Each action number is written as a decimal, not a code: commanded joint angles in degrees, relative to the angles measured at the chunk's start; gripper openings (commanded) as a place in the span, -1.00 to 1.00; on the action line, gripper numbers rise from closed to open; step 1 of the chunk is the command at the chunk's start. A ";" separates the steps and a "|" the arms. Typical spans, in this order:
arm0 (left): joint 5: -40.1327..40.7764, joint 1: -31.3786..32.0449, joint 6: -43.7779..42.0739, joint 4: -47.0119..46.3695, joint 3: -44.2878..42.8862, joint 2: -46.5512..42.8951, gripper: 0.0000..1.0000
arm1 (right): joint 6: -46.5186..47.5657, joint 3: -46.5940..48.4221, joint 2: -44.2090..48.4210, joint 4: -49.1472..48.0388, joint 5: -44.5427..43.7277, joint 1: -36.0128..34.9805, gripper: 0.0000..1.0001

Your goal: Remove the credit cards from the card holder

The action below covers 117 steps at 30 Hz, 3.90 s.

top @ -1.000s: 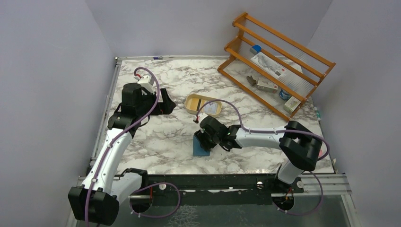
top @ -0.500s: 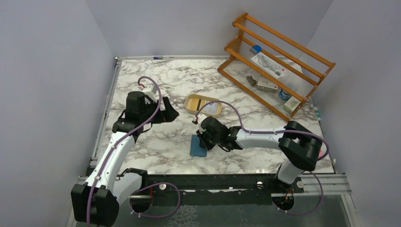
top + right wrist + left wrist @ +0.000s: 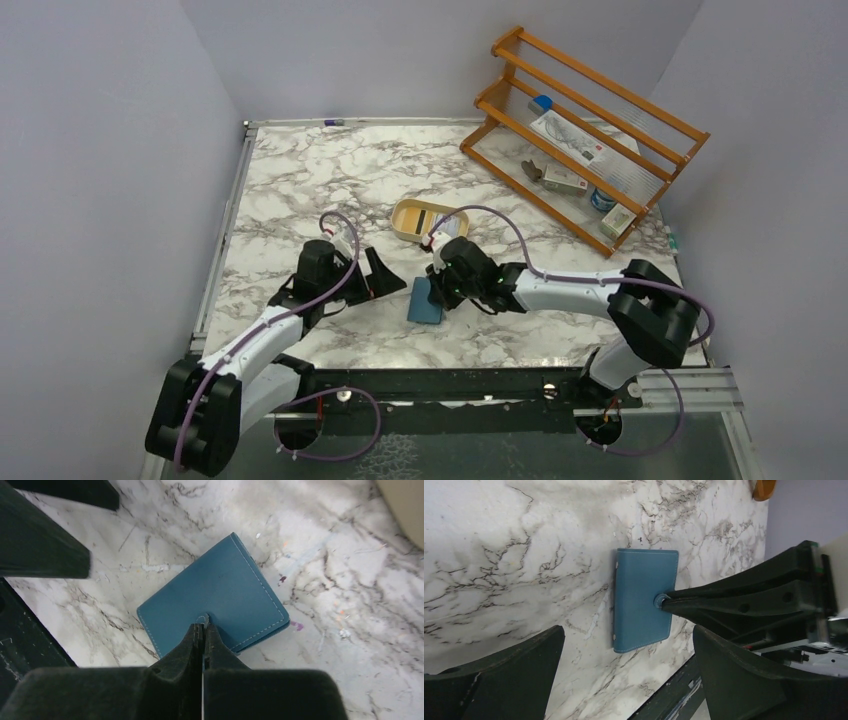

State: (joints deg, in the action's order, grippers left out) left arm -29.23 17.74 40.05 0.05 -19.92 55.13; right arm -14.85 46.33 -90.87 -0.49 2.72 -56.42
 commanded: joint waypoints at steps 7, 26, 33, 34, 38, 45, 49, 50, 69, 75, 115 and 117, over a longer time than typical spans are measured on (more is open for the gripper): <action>1.52 2.40 12.36 -21.38 0.14 8.72 0.98 | 3.18 3.83 4.98 0.36 2.60 0.88 -0.99; 0.91 2.39 24.83 -33.45 -5.09 17.97 0.98 | 5.09 7.20 13.35 3.73 -0.61 1.22 -0.99; -2.31 2.39 31.72 -43.22 -2.35 19.07 0.98 | 5.00 7.48 13.95 2.79 0.35 1.41 -0.99; -2.94 2.39 32.20 -43.64 -2.36 18.95 0.98 | 5.03 7.61 13.58 2.64 0.28 1.47 -0.99; -4.86 2.43 33.31 -43.99 -2.45 17.62 0.92 | 5.18 7.93 12.45 1.94 0.33 1.49 -0.99; -7.19 2.48 33.69 -43.91 -1.51 15.70 0.41 | 5.44 8.73 10.77 1.17 1.23 1.58 -0.99; -8.32 2.65 33.37 -43.91 -0.45 16.01 0.21 | 6.15 9.31 10.89 1.02 1.06 1.76 -0.99; -8.75 2.73 33.26 -43.91 -0.20 16.05 0.22 | 6.44 9.46 10.91 1.21 1.06 1.76 -0.99; -9.99 2.83 32.45 -43.96 1.38 14.77 -1.00 | 7.66 10.68 10.51 1.64 2.19 3.73 -0.99; -8.80 2.83 31.84 -43.91 1.65 12.94 -1.00 | 4.76 7.85 13.77 -0.30 3.10 6.00 -0.99; 0.77 3.44 30.55 -43.67 -3.21 16.00 -1.00 | -23.60 -11.18 9.35 -35.31 26.74 22.93 0.86; 0.74 3.44 30.62 -43.65 -3.36 15.97 -1.00 | -25.01 -11.40 7.99 -37.39 26.26 22.87 0.75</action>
State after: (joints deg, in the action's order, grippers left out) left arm -29.85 20.84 71.48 -42.06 -21.15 70.74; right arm -35.53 35.77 -80.64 -29.04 27.51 -33.06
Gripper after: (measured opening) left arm 0.062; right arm 0.918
